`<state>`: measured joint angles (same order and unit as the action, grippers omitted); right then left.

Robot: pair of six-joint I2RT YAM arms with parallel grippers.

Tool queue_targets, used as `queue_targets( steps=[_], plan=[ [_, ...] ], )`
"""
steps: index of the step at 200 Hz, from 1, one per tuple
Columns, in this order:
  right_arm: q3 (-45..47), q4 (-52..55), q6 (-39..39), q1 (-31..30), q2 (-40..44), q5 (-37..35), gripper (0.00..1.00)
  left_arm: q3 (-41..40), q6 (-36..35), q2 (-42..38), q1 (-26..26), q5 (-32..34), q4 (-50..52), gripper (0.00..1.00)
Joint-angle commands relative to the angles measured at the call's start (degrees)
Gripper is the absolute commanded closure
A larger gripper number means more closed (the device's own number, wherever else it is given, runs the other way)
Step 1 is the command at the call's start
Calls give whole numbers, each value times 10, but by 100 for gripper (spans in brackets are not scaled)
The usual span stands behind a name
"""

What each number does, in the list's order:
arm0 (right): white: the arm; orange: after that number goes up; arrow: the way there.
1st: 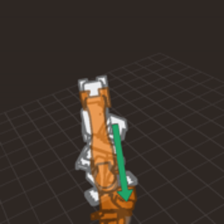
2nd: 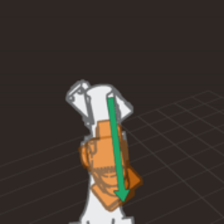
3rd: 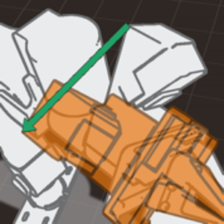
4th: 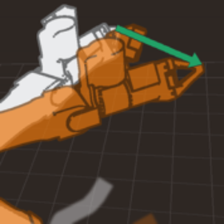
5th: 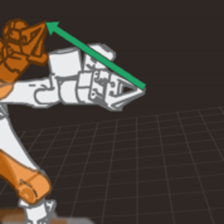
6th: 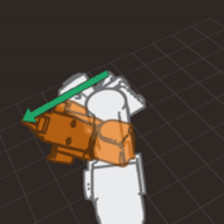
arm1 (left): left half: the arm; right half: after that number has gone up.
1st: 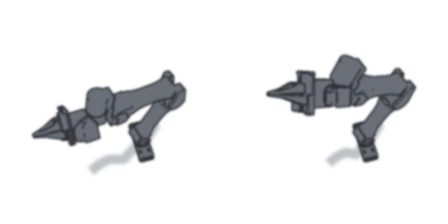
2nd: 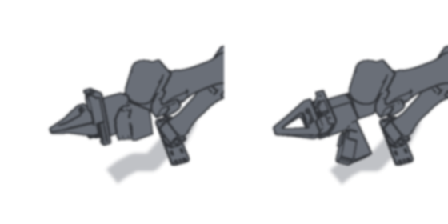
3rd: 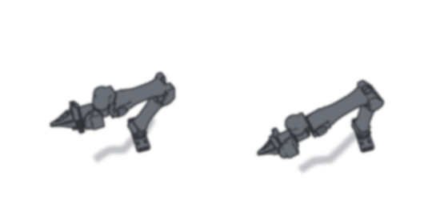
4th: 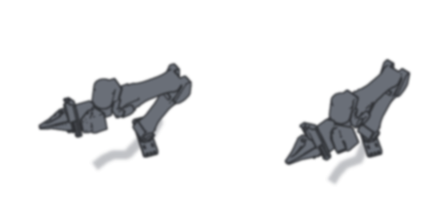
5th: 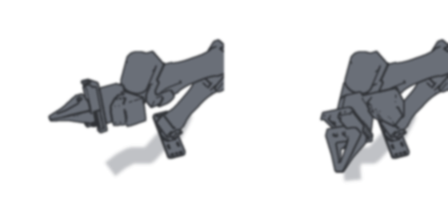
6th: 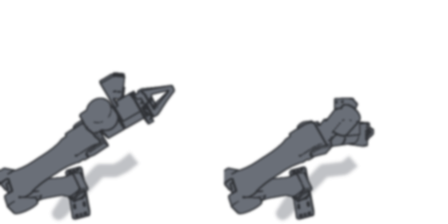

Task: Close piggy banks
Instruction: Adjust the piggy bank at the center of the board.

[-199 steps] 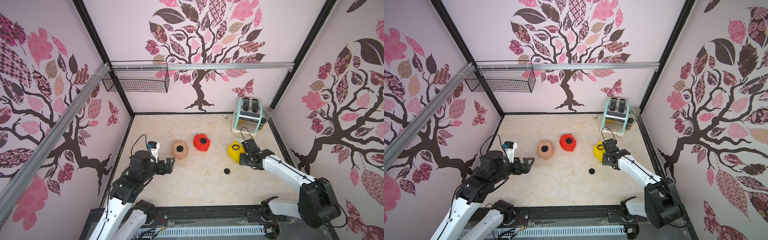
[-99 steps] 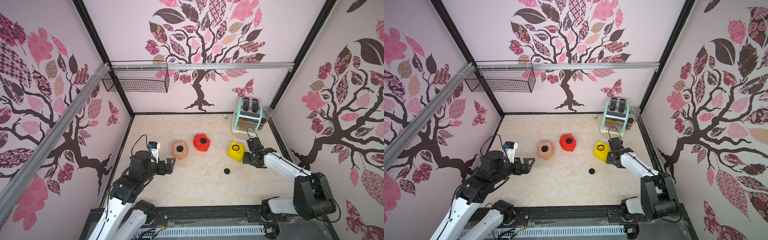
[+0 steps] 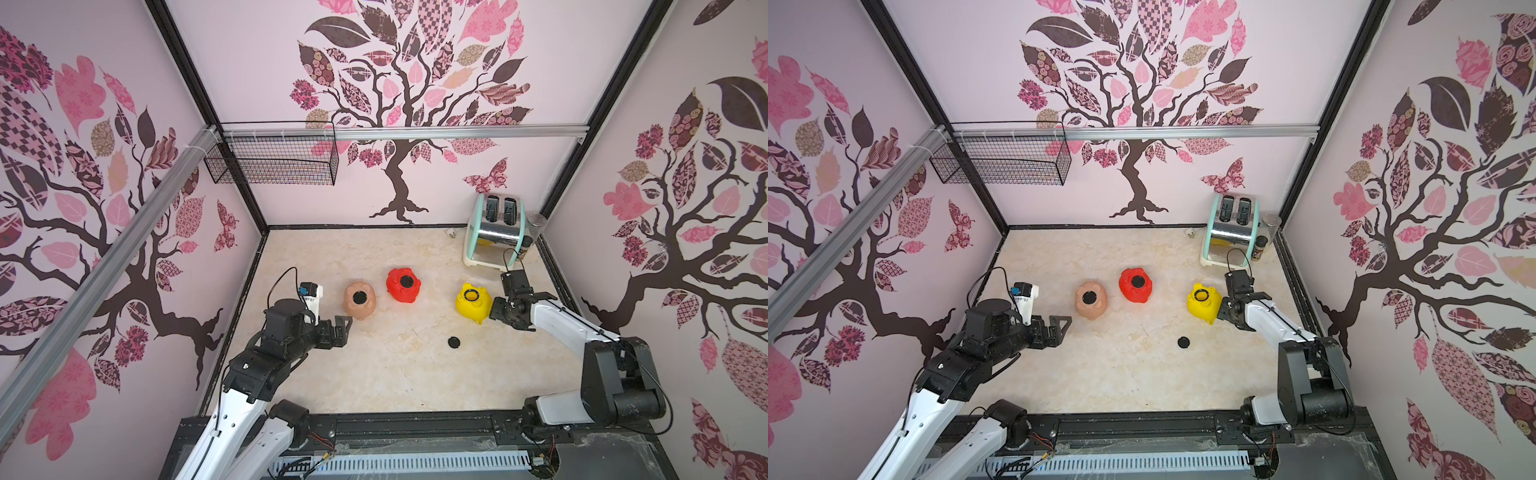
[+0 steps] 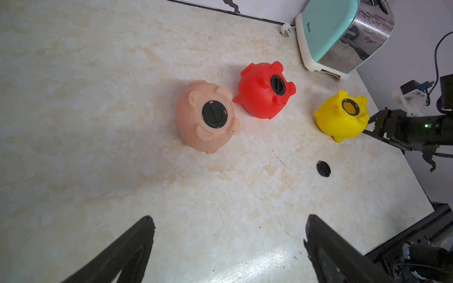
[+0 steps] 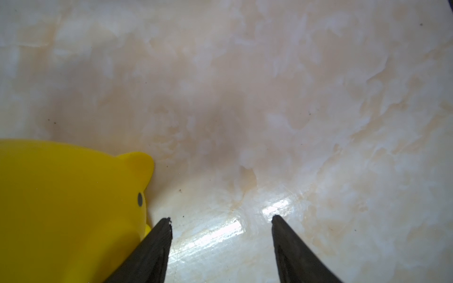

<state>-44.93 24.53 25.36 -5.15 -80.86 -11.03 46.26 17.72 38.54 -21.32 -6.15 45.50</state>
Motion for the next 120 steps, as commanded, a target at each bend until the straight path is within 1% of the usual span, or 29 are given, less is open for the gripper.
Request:
queue_targets(
  steps=[1,13,25,33,48,62,72,90,105,120],
  plan=[
    [11,-31,22,18,26,7,33,3,-3,13,-2,-11,-12,2],
    [23,-45,29,20,45,5,32,14,-3,29,-2,-25,-11,2],
    [39,-58,46,20,67,-8,28,35,-6,50,-2,-34,-5,3],
    [44,-58,59,21,83,-13,20,53,-8,69,-3,-46,1,4],
    [56,-60,89,22,111,-15,1,82,-4,106,-3,-93,-15,7],
    [72,-73,112,22,132,-8,0,116,2,149,-3,-137,-33,10],
    [78,-73,121,22,143,2,0,144,8,184,-9,-153,-46,11],
    [87,-73,127,22,158,22,1,194,4,251,-48,-139,-71,12],
    [96,-72,131,22,169,22,1,259,-14,325,-92,-120,-63,13],
    [103,-69,126,22,179,24,1,321,-21,399,-120,-124,-61,15]
  ],
)
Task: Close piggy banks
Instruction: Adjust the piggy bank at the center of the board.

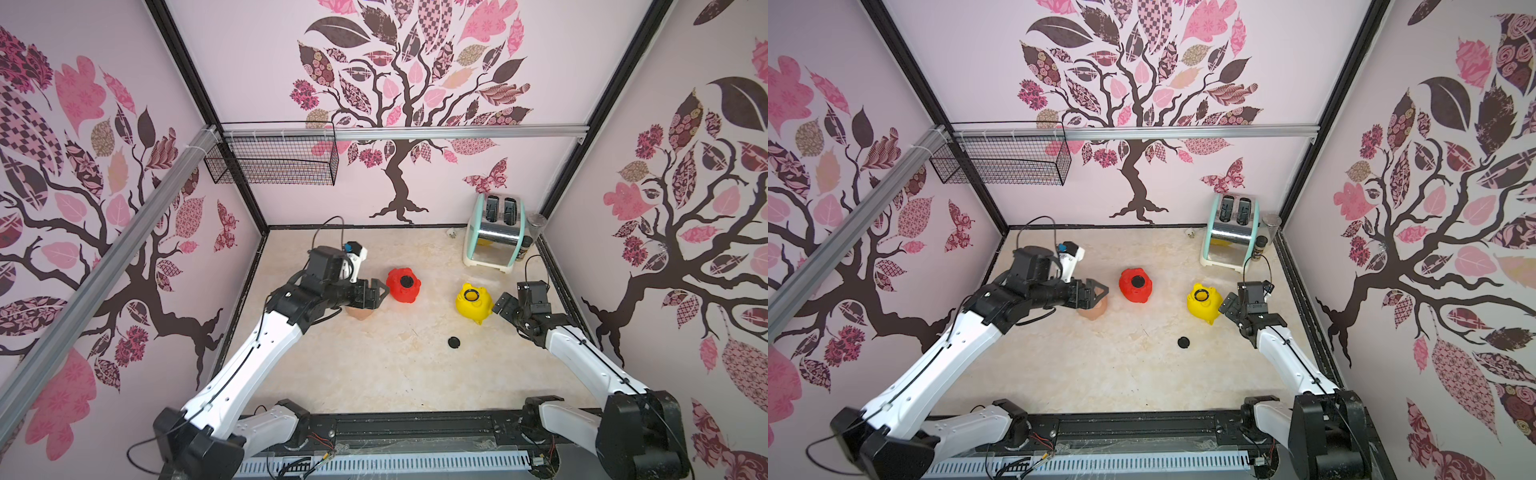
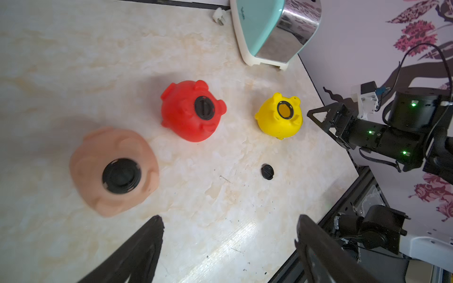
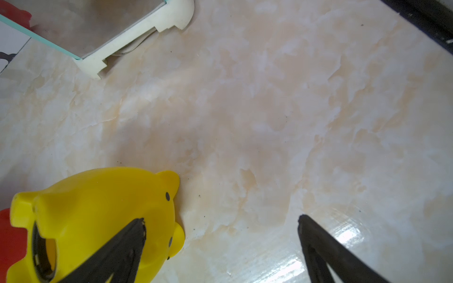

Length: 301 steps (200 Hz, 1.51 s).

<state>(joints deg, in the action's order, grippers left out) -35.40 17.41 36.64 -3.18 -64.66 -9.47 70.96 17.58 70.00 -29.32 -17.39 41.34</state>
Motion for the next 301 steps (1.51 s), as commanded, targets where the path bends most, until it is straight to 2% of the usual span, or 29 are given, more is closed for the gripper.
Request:
queue_targets(
  steps=[1,35,64,88,116,134,200,238,278,301],
  plan=[
    [8,3,13,3,18,7,1,78,-19,90,-42,-12,-20,15],
    [28,9,11,3,41,9,4,211,-41,246,-76,-9,-19,21],
    [49,6,9,3,48,51,10,327,-44,371,-88,-24,-12,28],
    [65,-5,-6,3,53,79,16,398,-21,460,-92,-41,-29,31],
    [80,-8,-22,3,67,99,19,524,-12,566,-98,-50,-4,38],
    [84,-8,-23,3,72,108,22,575,-6,619,-103,-58,-4,39],
    [76,-12,-24,3,49,138,29,693,26,745,-107,-71,-30,40],
    [78,-15,-26,3,41,140,31,706,54,783,-107,-82,-77,40],
    [74,-15,-27,3,28,141,31,750,62,819,-116,-74,-65,43],
    [72,-15,-25,3,19,144,31,750,59,825,-123,-74,-65,44]
  ],
)
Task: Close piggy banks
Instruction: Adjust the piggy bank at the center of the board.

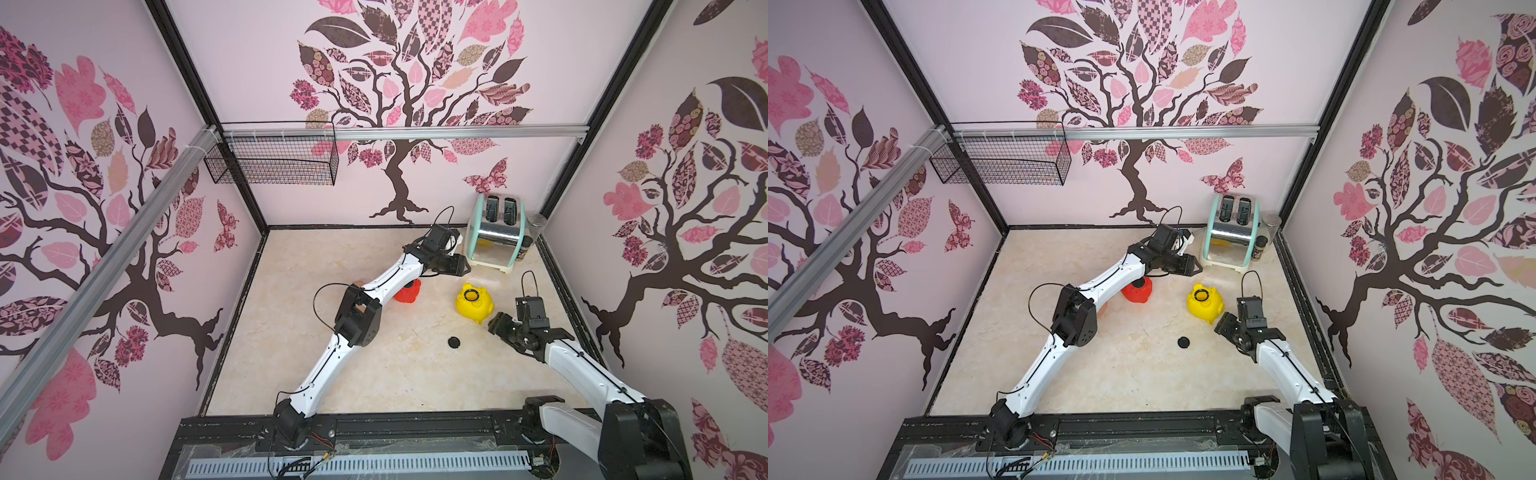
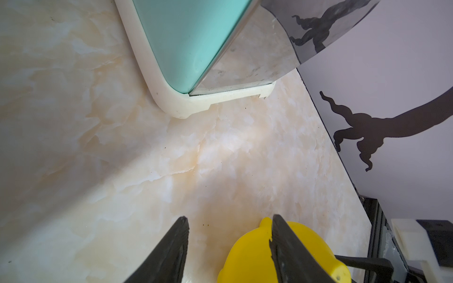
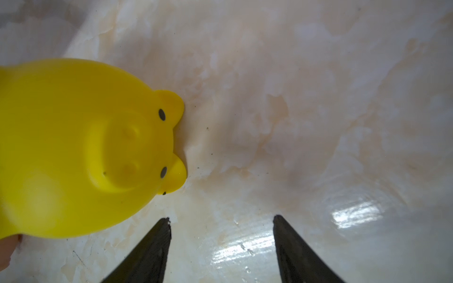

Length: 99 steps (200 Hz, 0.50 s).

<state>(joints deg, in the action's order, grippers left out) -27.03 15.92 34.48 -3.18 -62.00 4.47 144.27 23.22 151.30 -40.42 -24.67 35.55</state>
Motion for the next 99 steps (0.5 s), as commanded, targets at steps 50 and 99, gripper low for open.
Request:
queue_targets(
  steps=[50,99],
  plan=[
    [-15,-3,5,3,-20,11,33,19,-3,25,-21,-4,-1,45],
    [-27,-7,9,3,-37,8,34,12,-16,28,-22,-7,21,48]
  ],
)
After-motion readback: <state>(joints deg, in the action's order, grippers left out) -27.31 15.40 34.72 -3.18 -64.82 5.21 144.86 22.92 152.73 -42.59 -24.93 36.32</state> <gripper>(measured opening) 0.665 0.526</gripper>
